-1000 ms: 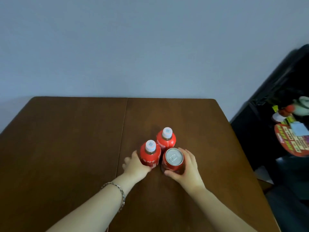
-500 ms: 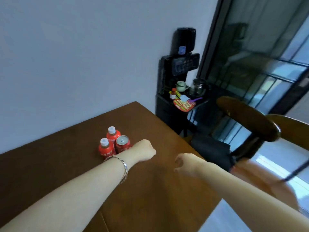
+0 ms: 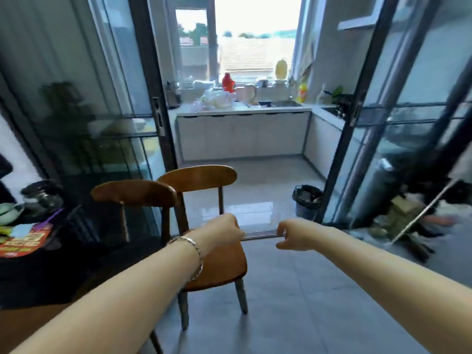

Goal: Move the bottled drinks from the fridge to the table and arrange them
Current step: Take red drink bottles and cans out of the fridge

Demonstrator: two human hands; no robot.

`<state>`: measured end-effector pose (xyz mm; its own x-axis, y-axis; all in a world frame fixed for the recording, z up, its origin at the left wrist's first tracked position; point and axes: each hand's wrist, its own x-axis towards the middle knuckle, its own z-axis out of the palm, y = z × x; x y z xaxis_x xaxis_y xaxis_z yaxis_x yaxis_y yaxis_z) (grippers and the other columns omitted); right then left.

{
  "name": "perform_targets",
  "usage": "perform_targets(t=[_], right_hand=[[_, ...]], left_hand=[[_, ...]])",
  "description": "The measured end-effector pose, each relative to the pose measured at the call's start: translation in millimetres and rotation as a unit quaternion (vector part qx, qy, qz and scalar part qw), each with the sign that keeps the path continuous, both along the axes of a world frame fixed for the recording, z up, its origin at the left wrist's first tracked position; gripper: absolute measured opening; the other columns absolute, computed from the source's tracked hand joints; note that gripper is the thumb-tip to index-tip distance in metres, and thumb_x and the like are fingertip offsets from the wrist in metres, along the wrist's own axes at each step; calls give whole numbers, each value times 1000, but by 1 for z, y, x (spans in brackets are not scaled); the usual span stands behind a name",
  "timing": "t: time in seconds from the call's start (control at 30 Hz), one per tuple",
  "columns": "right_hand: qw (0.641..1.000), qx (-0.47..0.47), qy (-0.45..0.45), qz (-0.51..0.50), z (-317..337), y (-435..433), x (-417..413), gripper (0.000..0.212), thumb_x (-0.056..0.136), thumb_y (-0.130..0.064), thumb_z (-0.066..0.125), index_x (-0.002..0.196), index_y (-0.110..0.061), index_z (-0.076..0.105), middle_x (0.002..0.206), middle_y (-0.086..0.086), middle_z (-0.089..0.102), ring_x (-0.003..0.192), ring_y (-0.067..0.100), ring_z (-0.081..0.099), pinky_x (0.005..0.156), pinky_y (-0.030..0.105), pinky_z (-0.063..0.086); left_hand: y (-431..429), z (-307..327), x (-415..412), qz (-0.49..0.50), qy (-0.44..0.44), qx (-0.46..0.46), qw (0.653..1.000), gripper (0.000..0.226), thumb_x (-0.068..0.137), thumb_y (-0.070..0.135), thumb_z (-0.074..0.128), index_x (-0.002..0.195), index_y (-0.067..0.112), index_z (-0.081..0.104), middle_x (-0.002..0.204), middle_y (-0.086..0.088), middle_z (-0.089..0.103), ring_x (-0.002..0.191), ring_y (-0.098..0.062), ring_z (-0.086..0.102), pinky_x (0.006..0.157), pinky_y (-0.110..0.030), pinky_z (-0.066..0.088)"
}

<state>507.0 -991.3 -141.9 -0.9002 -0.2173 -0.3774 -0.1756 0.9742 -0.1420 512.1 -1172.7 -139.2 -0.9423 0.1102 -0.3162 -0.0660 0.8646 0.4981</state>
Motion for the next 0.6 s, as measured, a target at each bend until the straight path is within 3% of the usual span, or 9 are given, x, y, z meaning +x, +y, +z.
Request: perform_targets(t=[0.07, 0.17, 0.27, 0.33, 0.6], right_hand=[[998, 10, 14, -55, 11, 84, -7, 42, 89, -36, 56, 121, -8, 57, 122, 10, 60, 110, 27, 56, 92, 33, 46], [991, 15, 31, -127, 28, 191, -13, 37, 87, -35, 57, 110, -8, 63, 113, 10, 65, 104, 27, 60, 90, 36, 51], [979, 24, 42, -197, 41, 297, -13, 36, 86, -37, 58, 109, -10, 64, 113, 8, 64, 106, 26, 59, 90, 35, 50], [968, 35, 52, -244, 48, 367, -14, 34, 85, -34, 58, 104, -7, 65, 109, 11, 66, 102, 28, 60, 86, 36, 51], [924, 47, 77, -372, 70, 543, -39, 33, 89, -33, 54, 114, -12, 62, 117, 6, 63, 107, 24, 59, 85, 34, 49]], left_hand=[[77, 10, -31, -55, 15, 2, 998, 14, 89, 19, 51, 95, 8, 58, 98, -12, 64, 91, -26, 60, 77, -31, 49], [178, 17, -71, -117, 29, -6, 993, 25, 89, 17, 50, 105, 1, 60, 100, -16, 65, 95, -29, 62, 75, -30, 48], [287, 29, -100, -173, 34, -10, 984, 15, 87, 15, 49, 82, 5, 59, 69, -8, 57, 63, -20, 53, 52, -24, 40], [366, 36, -121, -207, 34, 8, 978, 20, 87, 15, 50, 67, 10, 50, 61, -2, 49, 55, -15, 45, 47, -23, 36], [589, 54, -181, -363, 42, 59, 929, 11, 90, 17, 50, 88, 8, 56, 77, -5, 55, 75, -20, 54, 68, -28, 45]])
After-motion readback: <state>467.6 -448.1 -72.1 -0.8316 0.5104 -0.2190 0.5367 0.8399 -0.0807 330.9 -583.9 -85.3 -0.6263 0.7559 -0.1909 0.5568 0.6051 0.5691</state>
